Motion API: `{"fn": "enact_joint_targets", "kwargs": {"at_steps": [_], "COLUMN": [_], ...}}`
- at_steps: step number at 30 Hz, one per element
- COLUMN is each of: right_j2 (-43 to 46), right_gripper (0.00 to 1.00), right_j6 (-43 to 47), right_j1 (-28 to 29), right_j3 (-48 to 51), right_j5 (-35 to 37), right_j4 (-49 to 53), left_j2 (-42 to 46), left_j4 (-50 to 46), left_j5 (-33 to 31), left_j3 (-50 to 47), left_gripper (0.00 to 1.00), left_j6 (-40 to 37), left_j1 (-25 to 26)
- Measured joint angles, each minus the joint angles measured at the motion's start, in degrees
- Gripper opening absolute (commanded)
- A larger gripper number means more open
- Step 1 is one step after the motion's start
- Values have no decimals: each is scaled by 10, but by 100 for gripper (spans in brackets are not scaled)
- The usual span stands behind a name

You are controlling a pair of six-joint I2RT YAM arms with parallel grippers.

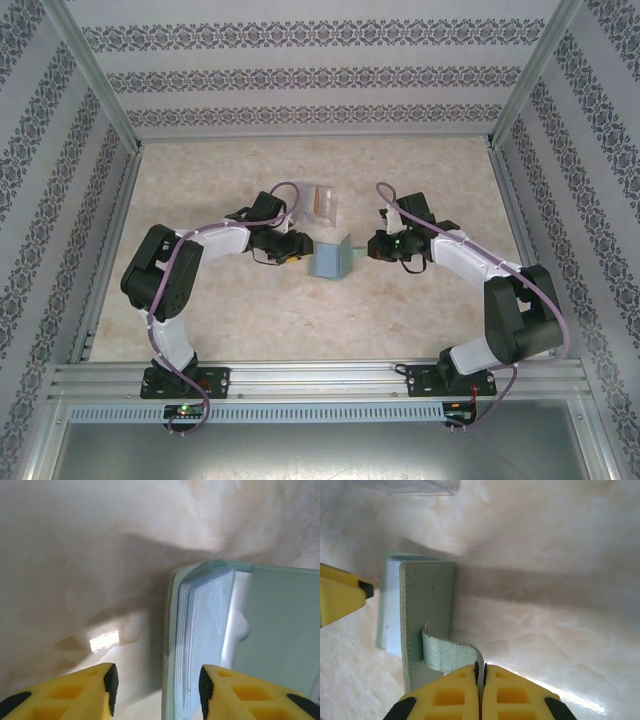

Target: Put the credit cards into the card holder

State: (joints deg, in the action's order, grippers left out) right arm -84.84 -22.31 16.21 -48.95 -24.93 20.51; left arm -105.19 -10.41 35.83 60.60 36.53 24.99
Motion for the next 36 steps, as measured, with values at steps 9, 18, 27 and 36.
{"fn": "enact_joint_targets", "kwargs": {"at_steps": [9, 18, 27, 36], "right_j2": [-9, -25, -35, -50], "right_gripper": [6, 6, 6, 5], "right_j6": [0, 0, 0, 0], "right_j1": [-3, -3, -4, -15], "right_j3": [7, 7, 7, 7], "right_j5": [10, 34, 46, 51], "right_j4": [4, 5, 8, 12], "left_j2": [-15, -17, -17, -16], "left_j4": [2, 17, 76, 120], "left_j5": [0, 13, 45, 57], "left_j3": [8, 7, -22, -47], "left_gripper": [50, 53, 48, 44], "left_j6": [-1, -4, -2, -1], "left_j1": [12, 13, 13, 13]}}
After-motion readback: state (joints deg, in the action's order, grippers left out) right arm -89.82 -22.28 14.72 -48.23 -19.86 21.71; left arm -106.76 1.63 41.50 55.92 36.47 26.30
